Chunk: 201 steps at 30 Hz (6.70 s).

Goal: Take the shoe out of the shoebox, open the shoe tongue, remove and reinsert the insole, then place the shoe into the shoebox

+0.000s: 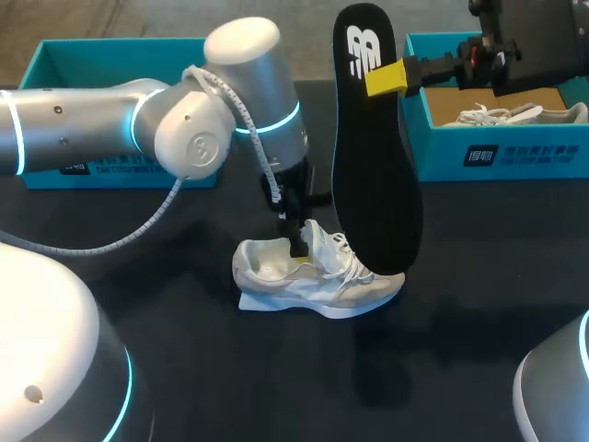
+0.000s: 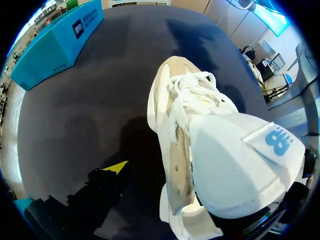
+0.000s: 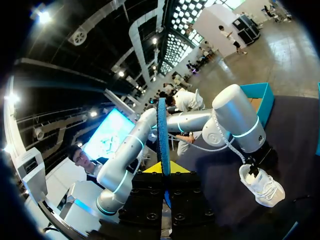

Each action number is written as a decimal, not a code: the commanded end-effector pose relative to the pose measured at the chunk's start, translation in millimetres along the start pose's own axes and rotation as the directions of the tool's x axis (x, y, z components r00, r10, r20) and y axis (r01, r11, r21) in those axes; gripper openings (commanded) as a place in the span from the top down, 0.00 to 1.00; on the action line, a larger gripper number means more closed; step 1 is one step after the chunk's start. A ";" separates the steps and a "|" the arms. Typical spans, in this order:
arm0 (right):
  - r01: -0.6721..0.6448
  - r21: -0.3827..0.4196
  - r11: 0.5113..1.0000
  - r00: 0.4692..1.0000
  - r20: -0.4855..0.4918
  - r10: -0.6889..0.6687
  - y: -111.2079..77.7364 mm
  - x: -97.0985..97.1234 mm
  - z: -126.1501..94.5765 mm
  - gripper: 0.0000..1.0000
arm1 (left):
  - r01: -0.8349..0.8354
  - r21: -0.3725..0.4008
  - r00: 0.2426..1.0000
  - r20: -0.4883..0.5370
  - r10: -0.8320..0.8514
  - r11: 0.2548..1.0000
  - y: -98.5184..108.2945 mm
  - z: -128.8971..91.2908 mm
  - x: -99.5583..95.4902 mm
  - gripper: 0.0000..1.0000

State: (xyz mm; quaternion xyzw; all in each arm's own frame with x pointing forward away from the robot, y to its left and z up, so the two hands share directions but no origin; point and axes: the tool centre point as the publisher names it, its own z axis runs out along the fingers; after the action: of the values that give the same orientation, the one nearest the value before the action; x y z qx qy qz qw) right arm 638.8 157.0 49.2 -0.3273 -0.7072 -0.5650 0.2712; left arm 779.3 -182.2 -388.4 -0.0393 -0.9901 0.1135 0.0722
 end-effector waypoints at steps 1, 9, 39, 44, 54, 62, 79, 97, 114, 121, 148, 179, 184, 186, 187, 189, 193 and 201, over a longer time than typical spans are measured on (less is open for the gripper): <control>-0.002 0.005 1.000 1.000 0.002 0.002 2.8 -0.7 2.6 1.00 | 0.000 0.000 1.000 -0.006 0.000 1.000 -1.4 5.3 -2.3 0.73; -0.002 0.005 1.000 1.000 0.002 0.002 2.8 -0.7 2.6 1.00 | -0.022 0.005 1.000 -0.020 0.022 1.000 2.0 5.8 0.1 1.00; -0.002 0.005 1.000 1.000 0.002 0.002 2.8 -0.7 2.6 1.00 | -0.785 0.078 0.479 -0.552 0.682 0.614 5.1 -53.4 0.4 1.00; -0.002 0.005 1.000 1.000 0.002 0.002 2.8 -0.7 2.6 1.00 | -0.895 0.114 0.300 -0.560 0.772 0.431 -1.3 -59.6 3.2 1.00; -0.002 0.005 1.000 1.000 0.002 0.002 2.8 -0.7 2.6 1.00 | -0.967 0.129 0.115 -0.544 0.831 0.219 -12.7 -65.6 -1.4 1.00; -0.002 0.005 1.000 1.000 0.002 0.002 2.8 -0.7 2.6 1.00 | -0.971 0.144 0.082 -0.542 0.836 0.189 -30.7 -56.9 -6.5 1.00; -0.002 0.005 1.000 1.000 0.002 0.002 2.8 -0.7 2.6 1.00 | -0.977 0.171 0.006 -0.586 0.810 0.131 -39.4 -37.4 -16.8 1.00; -0.002 0.005 1.000 1.000 0.002 0.002 2.8 -0.7 2.6 1.00 | -0.958 0.250 -0.043 -0.607 0.793 0.139 -41.3 5.8 -8.6 1.00; -0.002 0.005 1.000 1.000 0.002 0.002 2.8 -0.7 2.6 1.00 | -0.940 0.261 0.024 -0.594 0.804 0.220 -41.6 22.6 1.9 0.00; -0.002 0.005 1.000 1.000 0.002 0.002 2.8 -0.7 2.6 1.00 | -0.942 0.230 0.087 -0.534 0.841 0.243 -46.1 3.2 1.0 0.00; -0.002 0.005 1.000 1.000 0.002 0.002 2.8 -0.7 2.6 1.00 | -0.970 0.144 0.176 -0.149 0.973 0.197 -38.0 -111.9 12.2 0.00; -0.002 0.005 1.000 1.000 0.002 0.002 2.8 -0.7 2.6 1.00 | -0.977 0.099 0.195 0.048 0.980 0.189 -11.4 -156.1 46.6 0.00; -0.002 0.005 1.000 1.000 0.002 0.002 2.8 -0.7 2.6 1.00 | -0.977 0.099 0.195 0.048 0.980 0.189 -11.4 -156.1 46.6 0.00; -0.002 0.005 1.000 1.000 0.002 0.002 2.8 -0.7 2.6 1.00 | -0.974 0.096 0.214 0.093 0.972 0.206 -11.6 -162.6 45.7 0.00; -0.002 0.005 1.000 1.000 0.002 0.002 2.8 -0.7 2.6 1.00 | -0.973 0.094 0.218 0.104 0.970 0.209 -11.6 -165.5 45.2 0.00; -0.016 -0.001 1.000 1.000 -0.006 0.016 5.5 -2.6 2.7 1.00 | -0.975 0.078 0.217 0.143 0.966 0.207 -11.4 -172.0 44.4 0.00; -0.071 0.005 0.997 0.997 -0.022 0.072 16.8 -11.5 1.1 1.00 | -0.979 0.059 0.203 0.210 0.956 0.195 -11.7 -183.3 44.5 0.00; -0.144 -0.022 0.989 0.990 -0.003 0.144 45.6 -24.1 -0.6 1.00 | -0.984 0.061 0.179 0.319 0.931 0.168 -1.3 -200.0 44.5 0.00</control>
State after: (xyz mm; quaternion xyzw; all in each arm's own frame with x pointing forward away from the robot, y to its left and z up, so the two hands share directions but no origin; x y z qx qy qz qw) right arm 672.9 147.9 51.3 -0.3771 -0.6720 -0.5593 0.3057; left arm 769.9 -147.4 -191.1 -0.6424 -0.7249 0.2352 -0.0811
